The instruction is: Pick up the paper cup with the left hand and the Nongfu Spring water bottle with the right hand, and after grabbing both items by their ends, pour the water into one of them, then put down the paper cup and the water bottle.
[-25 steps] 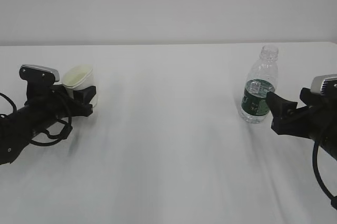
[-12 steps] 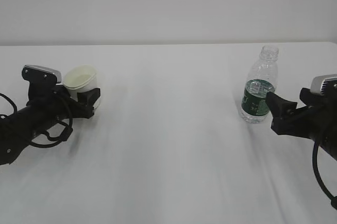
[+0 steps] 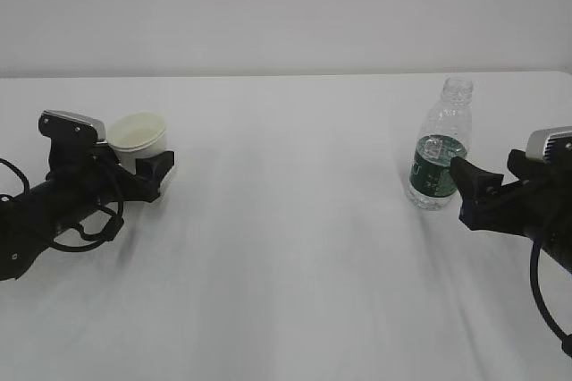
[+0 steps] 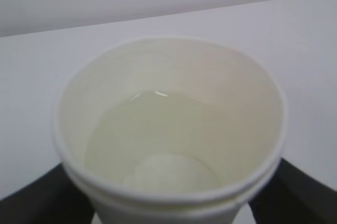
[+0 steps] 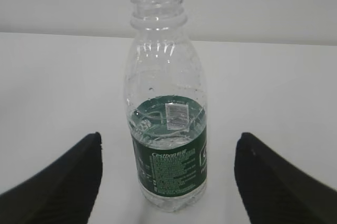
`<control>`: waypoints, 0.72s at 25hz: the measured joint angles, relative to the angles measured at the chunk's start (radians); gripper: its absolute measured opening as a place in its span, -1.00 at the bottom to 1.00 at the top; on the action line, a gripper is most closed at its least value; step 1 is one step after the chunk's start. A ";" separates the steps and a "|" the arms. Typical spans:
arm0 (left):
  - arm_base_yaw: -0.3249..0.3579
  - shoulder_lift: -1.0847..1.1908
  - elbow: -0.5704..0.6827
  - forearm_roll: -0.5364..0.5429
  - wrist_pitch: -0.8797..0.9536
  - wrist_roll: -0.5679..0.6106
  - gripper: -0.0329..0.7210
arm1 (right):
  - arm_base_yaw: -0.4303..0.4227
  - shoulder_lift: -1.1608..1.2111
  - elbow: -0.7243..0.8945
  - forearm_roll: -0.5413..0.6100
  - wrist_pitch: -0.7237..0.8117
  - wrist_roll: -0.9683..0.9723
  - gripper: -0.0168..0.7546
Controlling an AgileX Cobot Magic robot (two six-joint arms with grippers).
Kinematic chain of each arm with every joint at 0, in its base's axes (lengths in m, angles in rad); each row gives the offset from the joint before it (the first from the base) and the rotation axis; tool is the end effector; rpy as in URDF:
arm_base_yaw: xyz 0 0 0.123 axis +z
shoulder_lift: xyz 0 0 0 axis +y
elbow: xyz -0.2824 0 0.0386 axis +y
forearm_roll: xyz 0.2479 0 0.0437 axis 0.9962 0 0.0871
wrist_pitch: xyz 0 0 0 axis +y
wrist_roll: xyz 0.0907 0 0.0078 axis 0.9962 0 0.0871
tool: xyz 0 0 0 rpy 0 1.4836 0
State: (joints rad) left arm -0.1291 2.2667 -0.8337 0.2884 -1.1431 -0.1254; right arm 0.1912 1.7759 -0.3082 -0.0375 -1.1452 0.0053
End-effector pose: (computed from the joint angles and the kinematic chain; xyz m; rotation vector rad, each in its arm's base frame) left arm 0.3677 -0.0715 0.0562 0.3004 1.7686 -0.3288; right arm 0.2475 0.0511 0.1282 -0.2061 1.7973 0.1597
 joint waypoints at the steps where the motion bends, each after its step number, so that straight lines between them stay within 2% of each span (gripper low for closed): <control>1: 0.000 0.000 0.000 0.005 0.000 0.000 0.66 | 0.000 0.000 0.000 0.000 0.000 0.000 0.57; 7: 0.000 0.000 0.000 0.020 0.000 0.000 0.78 | 0.000 0.000 0.000 -0.002 0.000 0.000 0.57; 18: 0.000 0.000 0.069 -0.019 -0.002 0.000 0.79 | 0.000 0.000 0.005 -0.008 0.000 0.000 0.57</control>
State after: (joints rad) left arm -0.1291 2.2667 -0.7652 0.2694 -1.1449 -0.1254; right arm 0.1912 1.7759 -0.3034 -0.0455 -1.1452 0.0053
